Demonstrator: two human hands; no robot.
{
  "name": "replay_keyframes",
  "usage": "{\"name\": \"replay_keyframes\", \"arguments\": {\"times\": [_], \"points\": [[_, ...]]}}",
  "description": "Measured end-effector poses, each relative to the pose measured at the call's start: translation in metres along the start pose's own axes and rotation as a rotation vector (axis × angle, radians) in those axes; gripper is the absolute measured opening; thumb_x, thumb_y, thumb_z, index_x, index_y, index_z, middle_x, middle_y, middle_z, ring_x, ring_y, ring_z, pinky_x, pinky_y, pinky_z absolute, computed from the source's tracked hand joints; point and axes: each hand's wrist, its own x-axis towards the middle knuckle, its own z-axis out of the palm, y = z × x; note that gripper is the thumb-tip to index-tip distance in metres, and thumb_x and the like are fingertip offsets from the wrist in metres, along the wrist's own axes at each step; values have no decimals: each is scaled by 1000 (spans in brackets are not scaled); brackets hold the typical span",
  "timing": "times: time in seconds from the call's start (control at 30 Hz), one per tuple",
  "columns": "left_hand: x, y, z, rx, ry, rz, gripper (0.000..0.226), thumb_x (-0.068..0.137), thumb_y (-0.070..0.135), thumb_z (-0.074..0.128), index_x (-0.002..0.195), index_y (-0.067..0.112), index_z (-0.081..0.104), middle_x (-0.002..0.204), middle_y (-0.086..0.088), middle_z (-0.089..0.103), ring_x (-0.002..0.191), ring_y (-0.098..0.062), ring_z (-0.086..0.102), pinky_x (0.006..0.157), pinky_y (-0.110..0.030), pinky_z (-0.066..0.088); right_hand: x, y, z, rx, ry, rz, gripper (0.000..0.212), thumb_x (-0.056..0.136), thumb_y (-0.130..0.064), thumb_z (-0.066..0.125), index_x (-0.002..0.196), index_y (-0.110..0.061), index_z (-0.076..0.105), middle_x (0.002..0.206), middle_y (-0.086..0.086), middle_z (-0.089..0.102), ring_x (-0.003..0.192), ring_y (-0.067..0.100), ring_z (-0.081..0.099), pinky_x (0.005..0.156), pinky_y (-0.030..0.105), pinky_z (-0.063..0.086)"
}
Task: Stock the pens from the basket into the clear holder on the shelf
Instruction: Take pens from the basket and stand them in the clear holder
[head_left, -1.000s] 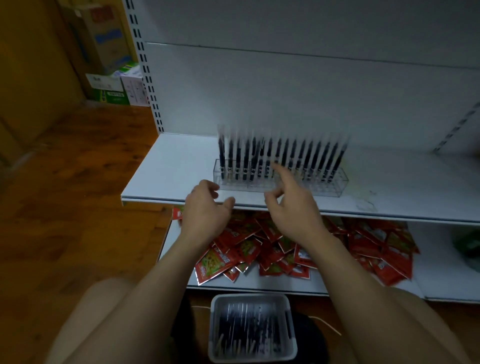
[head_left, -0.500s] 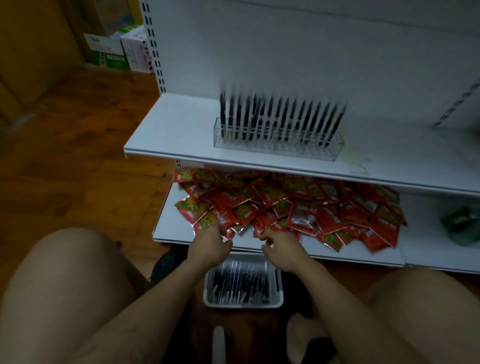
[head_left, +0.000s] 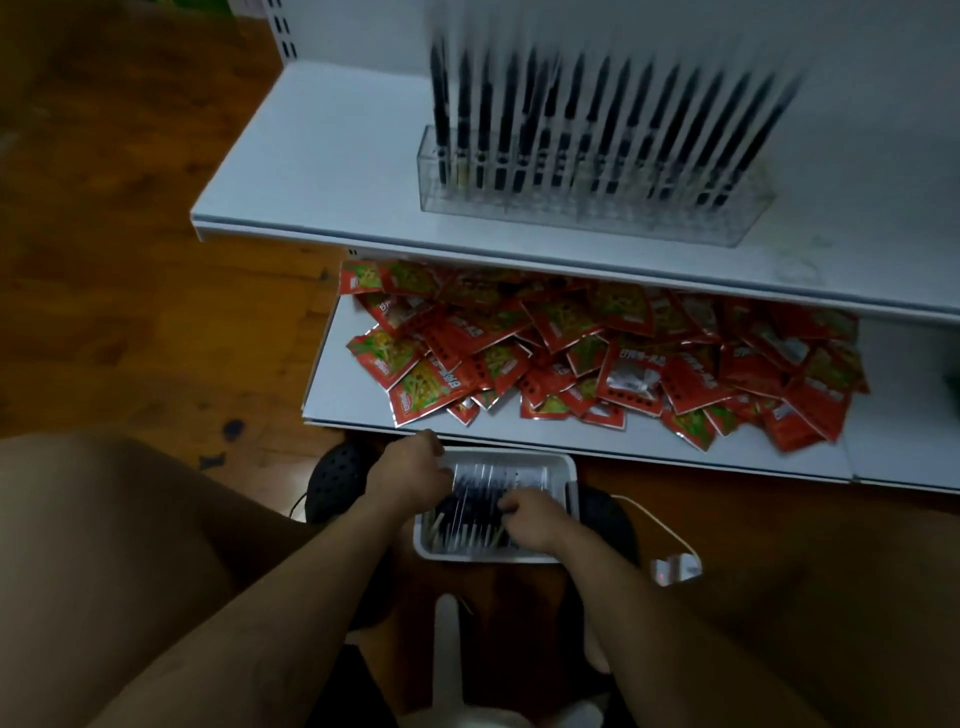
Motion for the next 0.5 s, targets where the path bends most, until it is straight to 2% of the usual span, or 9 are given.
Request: {"name": "replay_keyframes", "arguments": {"times": [0.07,0.17,0.3,0.43,0.5], "points": [[7,-6,10,-94,-12,-88,37,85,28,64,118,14,58,118,-7,64,107,-24,60,87,-30,49,16,-1,15,36,-45,3,46,93,-7,45,138,-13,52,148,10,43,134,26,42,106,29,36],[15,-16,30,-226,-46,-214,29,85,23,63,111,12,62,112,-10,68,102,-25,64,84,-28,49,43,-7,35,135,-61,-7,46,89,-4,44,131,-16,58,136,8,56,121,25,53,97,30,43],[27,-36,50,-320,-71,-381,31,84,26,67,111,11,64,114,-12,67,105,-27,63,84,-29,48,73,-24,53,191,-115,-5,42,93,-10,46,133,-19,55,135,9,56,120,28,53,92,29,43],[44,-45,53,-411,-60,-446,27,85,29,69,104,10,66,103,-11,68,100,-26,64,82,-30,49,100,-25,68,209,-180,13,50,91,-3,45,139,-18,48,139,16,51,125,32,50,106,37,41],[49,-48,52,-472,-49,-462,22,83,23,71,102,12,65,96,-7,66,92,-22,63,83,-31,51,111,-25,76,206,-213,38,46,92,-5,49,137,-15,51,137,16,53,124,28,50,108,37,39]]}}
